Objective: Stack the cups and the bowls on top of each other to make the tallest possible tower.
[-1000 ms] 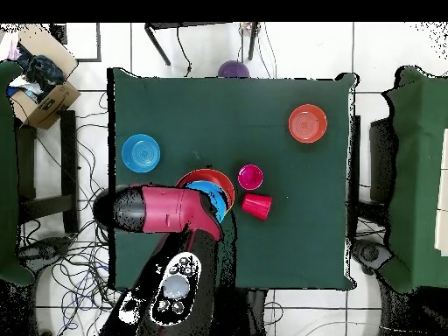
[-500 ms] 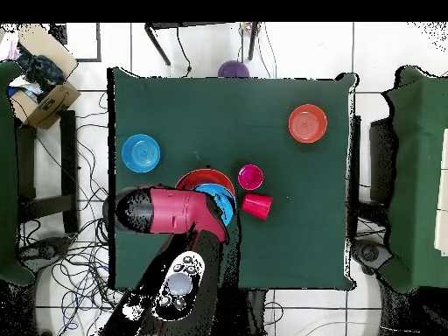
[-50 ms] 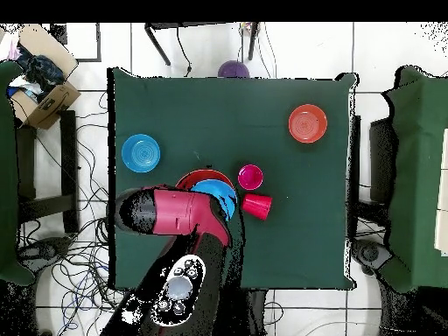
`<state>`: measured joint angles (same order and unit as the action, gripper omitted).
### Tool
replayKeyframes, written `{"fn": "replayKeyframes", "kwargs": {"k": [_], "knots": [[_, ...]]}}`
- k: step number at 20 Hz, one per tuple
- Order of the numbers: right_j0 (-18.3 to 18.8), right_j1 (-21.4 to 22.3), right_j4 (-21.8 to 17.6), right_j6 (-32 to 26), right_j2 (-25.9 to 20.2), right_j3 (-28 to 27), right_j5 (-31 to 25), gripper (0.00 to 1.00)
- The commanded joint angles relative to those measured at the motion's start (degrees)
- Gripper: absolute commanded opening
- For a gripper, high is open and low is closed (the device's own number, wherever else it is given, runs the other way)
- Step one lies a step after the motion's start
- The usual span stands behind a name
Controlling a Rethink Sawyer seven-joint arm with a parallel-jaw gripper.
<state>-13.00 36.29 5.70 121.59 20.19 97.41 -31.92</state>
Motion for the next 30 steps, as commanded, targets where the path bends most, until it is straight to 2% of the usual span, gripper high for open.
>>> {"fn": "replayKeyframes", "kwargs": {"k": [1, 6, 11, 14, 22, 30], "knots": [[1.35, 1.24, -2.08, 3.88, -1.05, -3.03, -8.54, 1.00], [6.58, 3.46, -2.66, -2.77, -3.87, -6.35, -13.42, 1.00], [9.56, 5.58, -2.63, -5.64, -6.63, -8.32, -16.73, 1.00], [13.98, 6.55, -1.95, -10.32, -11.02, -8.31, -15.83, 1.00], [22.08, 2.90, -4.00, -14.42, -18.37, -12.55, -14.15, 1.00], [26.70, 0.51, -7.94, -14.96, -20.75, -19.61, -19.13, 1.00]]}}
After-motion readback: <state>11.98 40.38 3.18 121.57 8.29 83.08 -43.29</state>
